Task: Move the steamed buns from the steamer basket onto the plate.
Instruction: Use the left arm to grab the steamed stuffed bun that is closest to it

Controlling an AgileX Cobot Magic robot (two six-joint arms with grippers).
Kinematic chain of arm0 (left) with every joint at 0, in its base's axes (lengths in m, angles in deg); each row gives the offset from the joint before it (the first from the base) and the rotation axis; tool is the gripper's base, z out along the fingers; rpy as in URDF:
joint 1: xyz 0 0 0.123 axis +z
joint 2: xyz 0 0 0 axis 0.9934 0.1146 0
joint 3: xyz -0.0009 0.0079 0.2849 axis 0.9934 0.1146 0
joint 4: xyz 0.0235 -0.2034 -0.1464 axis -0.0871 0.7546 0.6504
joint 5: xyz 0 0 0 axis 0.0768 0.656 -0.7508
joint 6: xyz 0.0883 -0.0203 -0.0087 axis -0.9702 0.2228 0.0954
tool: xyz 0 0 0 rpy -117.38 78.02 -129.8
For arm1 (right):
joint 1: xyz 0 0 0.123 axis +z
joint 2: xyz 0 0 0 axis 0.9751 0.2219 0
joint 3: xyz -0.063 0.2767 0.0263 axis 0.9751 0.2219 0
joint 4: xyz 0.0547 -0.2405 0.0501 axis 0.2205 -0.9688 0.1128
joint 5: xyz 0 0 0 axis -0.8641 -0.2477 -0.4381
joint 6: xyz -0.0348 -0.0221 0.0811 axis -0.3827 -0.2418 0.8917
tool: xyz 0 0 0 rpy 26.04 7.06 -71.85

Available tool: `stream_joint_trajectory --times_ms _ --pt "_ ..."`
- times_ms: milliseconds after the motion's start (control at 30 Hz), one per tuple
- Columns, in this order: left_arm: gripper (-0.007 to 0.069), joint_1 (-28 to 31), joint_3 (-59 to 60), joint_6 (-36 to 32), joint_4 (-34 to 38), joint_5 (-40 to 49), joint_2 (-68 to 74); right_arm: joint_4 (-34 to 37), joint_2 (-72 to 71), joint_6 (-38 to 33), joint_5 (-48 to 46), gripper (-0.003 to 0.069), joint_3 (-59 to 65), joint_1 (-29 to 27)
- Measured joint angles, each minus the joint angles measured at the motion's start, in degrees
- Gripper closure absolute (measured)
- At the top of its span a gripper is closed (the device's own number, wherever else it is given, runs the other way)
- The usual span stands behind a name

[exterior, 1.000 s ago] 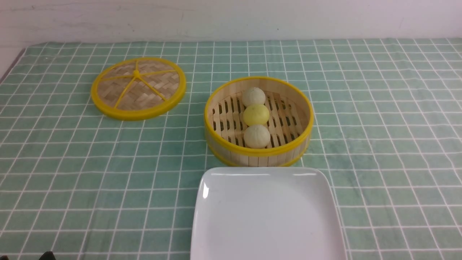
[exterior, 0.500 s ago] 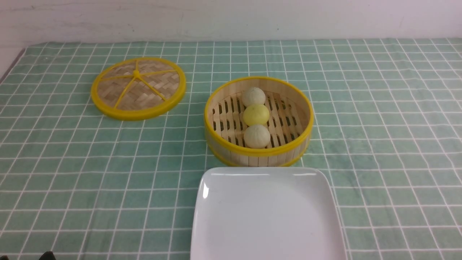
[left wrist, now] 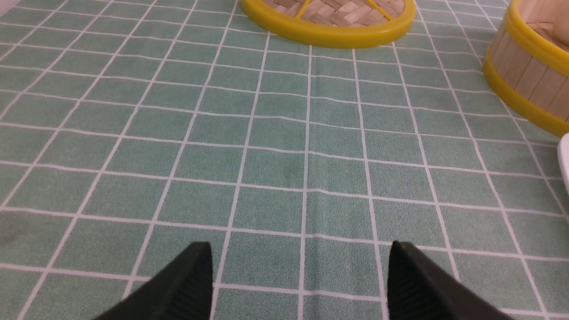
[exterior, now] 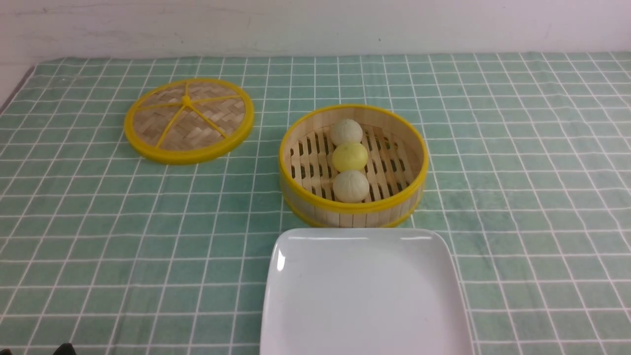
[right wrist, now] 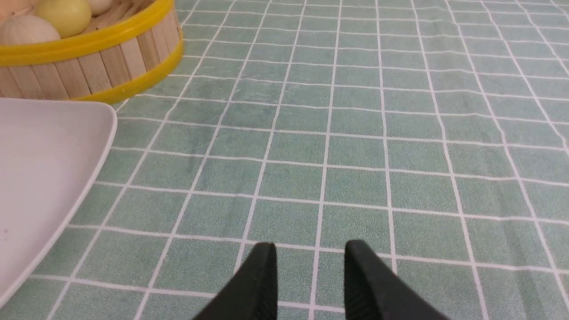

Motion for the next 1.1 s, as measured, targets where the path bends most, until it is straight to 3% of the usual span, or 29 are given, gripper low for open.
stream_joint_trajectory --times_ms 633,1100 --pt "0.0099 0.0 0.0 0.0 0.0 0.0 0.0 -0.62 0.0 0.0 0.22 0.0419 -0.75 0.0" --pt "0.0099 0.0 0.0 0.0 0.0 0.0 0.0 0.03 0.27 0.0 -4.82 0.0419 -27.12 0.0"
